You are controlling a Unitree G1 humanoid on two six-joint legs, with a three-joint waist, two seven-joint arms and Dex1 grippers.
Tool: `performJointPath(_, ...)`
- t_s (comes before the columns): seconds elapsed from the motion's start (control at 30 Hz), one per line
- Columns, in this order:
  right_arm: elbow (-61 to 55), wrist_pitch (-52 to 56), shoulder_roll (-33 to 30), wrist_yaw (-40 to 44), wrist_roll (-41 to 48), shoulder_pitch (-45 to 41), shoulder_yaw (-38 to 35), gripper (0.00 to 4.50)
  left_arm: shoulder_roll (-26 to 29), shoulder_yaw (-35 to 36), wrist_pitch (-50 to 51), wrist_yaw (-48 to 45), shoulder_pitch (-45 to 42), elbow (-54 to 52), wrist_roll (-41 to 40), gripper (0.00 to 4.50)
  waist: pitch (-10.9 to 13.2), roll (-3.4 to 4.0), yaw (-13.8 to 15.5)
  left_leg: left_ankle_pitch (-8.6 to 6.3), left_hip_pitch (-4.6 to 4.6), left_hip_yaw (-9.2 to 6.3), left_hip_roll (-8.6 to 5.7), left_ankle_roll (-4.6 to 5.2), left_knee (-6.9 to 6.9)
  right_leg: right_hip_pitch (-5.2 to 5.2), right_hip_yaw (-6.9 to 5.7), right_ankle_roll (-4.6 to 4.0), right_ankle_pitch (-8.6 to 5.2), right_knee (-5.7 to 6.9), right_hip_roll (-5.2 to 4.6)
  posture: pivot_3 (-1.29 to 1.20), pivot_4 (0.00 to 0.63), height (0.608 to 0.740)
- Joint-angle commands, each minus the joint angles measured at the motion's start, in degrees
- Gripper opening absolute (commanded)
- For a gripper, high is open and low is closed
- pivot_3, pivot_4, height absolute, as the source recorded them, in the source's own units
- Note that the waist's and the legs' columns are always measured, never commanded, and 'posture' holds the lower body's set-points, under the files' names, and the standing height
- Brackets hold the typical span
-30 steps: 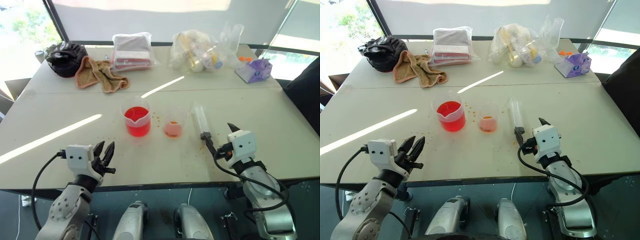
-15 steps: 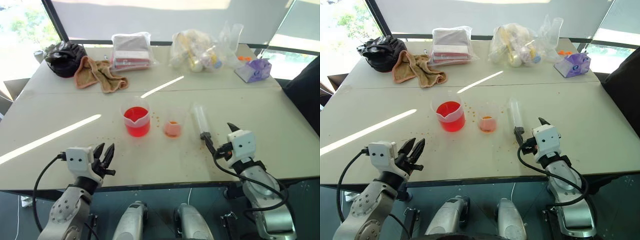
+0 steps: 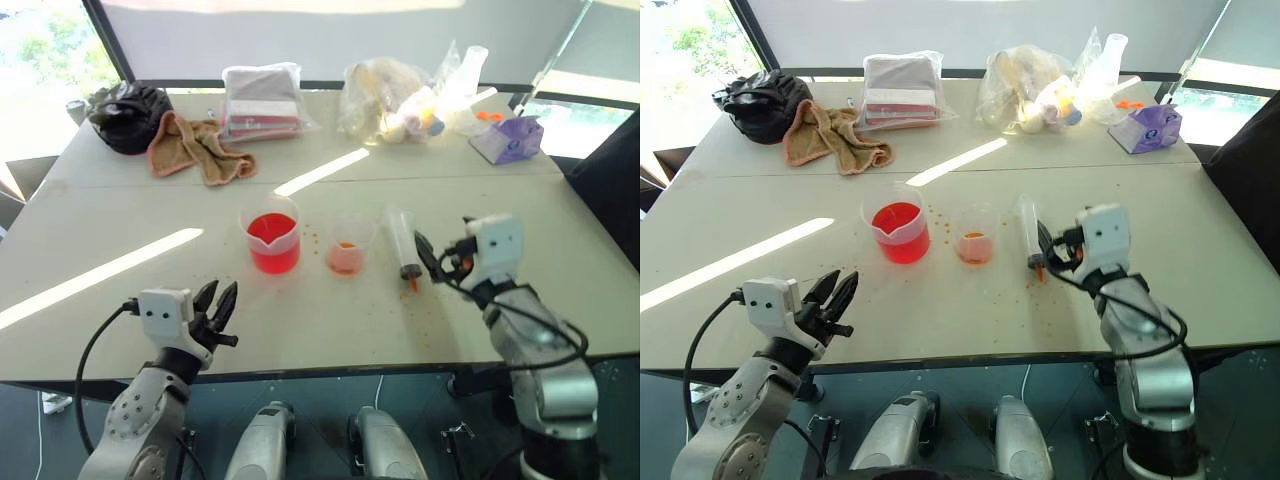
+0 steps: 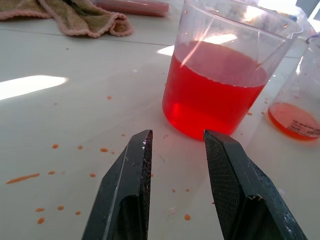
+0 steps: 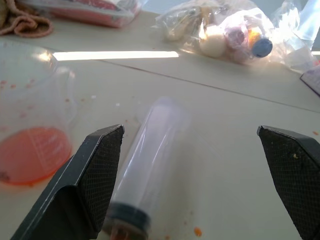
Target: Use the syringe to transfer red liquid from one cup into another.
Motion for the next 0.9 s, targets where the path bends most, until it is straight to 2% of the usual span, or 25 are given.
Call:
performJointPath(0.03, -1.0, 15.1, -4.6, 2.1, 3.8, -10.0, -1.3, 4.41, 1.6, -1.2, 0.4, -2.4, -1.6, -0.6, -0.9, 1.69, 0.0, 0.01, 0.0, 0.02, -0.09, -0.01, 0.0, 0.03, -0.01, -0.1, -0.02, -0.03, 0.03, 0.0, 0.0, 0.0, 0.15, 0.736)
performJointPath(0.1, 1.8, 21.4, -10.3, 5.0, 3.9, -17.0, 2.6, 4.41, 2.6, -1.7, 1.4, -3.7, -2.6, -0.2, -1.6, 1.69, 0.0, 0.03, 0.1, 0.03, -0.15, -0.01, 0.01, 0.06, -0.01, -0.15, -0.06, -0.03, 0.03, 0.0, 0.0, 0.0, 0.15, 0.736)
performJointPath(0.17, 10.0, 34.9, -12.2, 7.1, 6.5, -30.6, 4.4, 4.41, 8.6, 0.9, 5.5, -11.1, -5.4, -1.2, -9.1, 1.69, 0.0, 0.04, 0.0, 0.04, -0.3, -0.05, 0.01, 0.08, 0.0, -0.27, -0.12, -0.03, 0.03, -0.03, 0.0, 0.0, 0.15, 0.736)
performJointPath(0.23, 17.6, 44.9, -12.7, 8.8, 8.5, -40.1, 6.3, 4.41, 15.5, 5.4, 9.7, -17.4, -9.2, -1.9, -18.2, 1.69, 0.1, 0.15, -0.2, 0.06, -0.48, 0.0, 0.03, 0.1, 0.03, -0.54, -0.09, -0.11, 0.09, 0.09, 0.02, 0.0, 0.15, 0.736)
performJointPath(0.27, 19.9, 46.6, -13.0, 9.2, 9.0, -42.2, 7.1, 4.41, 17.7, 6.7, 10.7, -18.6, -10.5, -1.9, -20.9, 1.69, 0.1, 0.14, -0.2, 0.07, -0.58, -0.01, 0.03, 0.1, 0.04, -0.73, -0.1, -0.13, 0.1, 0.19, 0.02, 0.0, 0.15, 0.736)
performJointPath(0.4, 34.6, 47.5, -13.1, 9.3, 10.9, -50.7, 11.9, 4.41, 32.7, 15.0, 18.5, -24.9, -24.6, 1.6, -39.1, 1.69, 0.1, 0.02, 0.1, 0.06, -0.68, -0.14, 0.06, 0.08, -0.03, -0.72, -0.27, -0.14, 0.11, 0.06, 0.03, 0.0, 0.15, 0.736)
performJointPath(0.47, 40.0, 47.5, -12.9, 9.5, 11.7, -53.5, 14.0, 4.41, 37.6, 15.7, 20.8, -27.5, -29.6, 3.8, -43.0, 1.69, 0.1, 0.07, -0.2, 0.06, -0.75, -0.08, -0.02, 0.09, 0.0, -0.72, -0.23, -0.11, 0.12, 0.01, -0.03, 0.0, 0.15, 0.736)
performJointPath(0.57, 48.8, 47.5, -11.8, 9.5, 12.1, -57.6, 17.2, 4.41, 45.3, 14.0, 23.2, -34.9, -37.0, 7.1, -44.2, 1.69, 0.1, 0.03, -0.6, -0.06, -0.75, 0.21, -0.15, 0.32, 0.01, -0.78, -0.08, 0.07, 0.22, -0.03, -0.14, 0.0, 0.15, 0.736)
performJointPath(0.63, 52.7, 47.5, -10.6, 9.1, 11.4, -59.4, 18.3, 4.41, 47.2, 12.3, 23.6, -37.7, -40.6, 9.2, -43.9, 1.69, 0.1, 0.04, -0.8, -0.09, -0.72, 0.3, -0.15, 0.36, -0.03, -0.79, -0.03, 0.13, 0.24, -0.02, -0.12, 0.0, 0.15, 0.736)
performJointPath(0.77, 59.3, 47.5, -7.2, 9.0, 9.8, -61.8, 20.1, 4.41, 48.2, 7.6, 22.8, -42.2, -47.0, 13.1, -39.9, 1.69, 0.1, 0.04, -0.8, -0.09, -0.68, 0.25, -0.02, 0.36, -0.12, -0.85, -0.05, 0.25, 0.3, 0.06, 0.03, 0.0, 0.15, 0.736)
performJointPath(0.9, 66.2, 45.4, -4.4, 9.4, 8.0, -62.7, 20.9, 4.41, 47.4, 5.7, 22.5, -43.6, -49.3, 14.8, -37.5, 1.69, 0.1, 0.04, -0.9, -0.08, -0.66, 0.26, -0.01, 0.36, -0.09, -0.91, -0.04, 0.25, 0.31, 0.25, 0.07, 0.0, 0.15, 0.736)
